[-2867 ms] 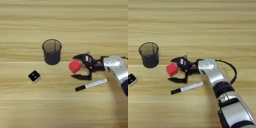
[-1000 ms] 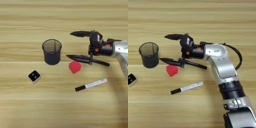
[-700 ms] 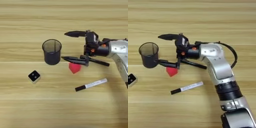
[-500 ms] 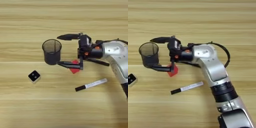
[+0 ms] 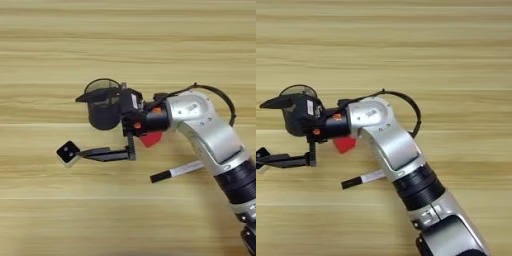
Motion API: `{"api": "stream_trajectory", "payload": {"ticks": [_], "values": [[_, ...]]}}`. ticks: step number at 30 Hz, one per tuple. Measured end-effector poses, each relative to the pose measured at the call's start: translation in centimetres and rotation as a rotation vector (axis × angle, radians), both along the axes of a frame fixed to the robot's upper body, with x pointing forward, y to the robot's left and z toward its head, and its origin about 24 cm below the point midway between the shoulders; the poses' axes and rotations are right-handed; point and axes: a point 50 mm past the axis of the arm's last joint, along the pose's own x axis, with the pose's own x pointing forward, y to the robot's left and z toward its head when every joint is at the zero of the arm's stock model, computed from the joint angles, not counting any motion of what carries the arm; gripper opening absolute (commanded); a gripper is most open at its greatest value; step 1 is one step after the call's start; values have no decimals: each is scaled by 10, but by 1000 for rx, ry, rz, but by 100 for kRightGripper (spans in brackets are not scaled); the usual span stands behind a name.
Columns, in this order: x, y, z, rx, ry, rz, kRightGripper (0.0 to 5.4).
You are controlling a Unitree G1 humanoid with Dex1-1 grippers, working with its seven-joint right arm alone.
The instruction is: Move the objects on the table
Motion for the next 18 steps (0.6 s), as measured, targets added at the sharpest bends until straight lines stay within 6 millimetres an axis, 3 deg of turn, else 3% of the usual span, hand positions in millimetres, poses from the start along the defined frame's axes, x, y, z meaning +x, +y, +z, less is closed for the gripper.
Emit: {"api": "stream_trajectory", "payload": {"ticks": [7, 18], "values": [[3, 19, -17, -47, 55, -30, 537], [6, 30, -43, -141, 105, -83, 537]]}}
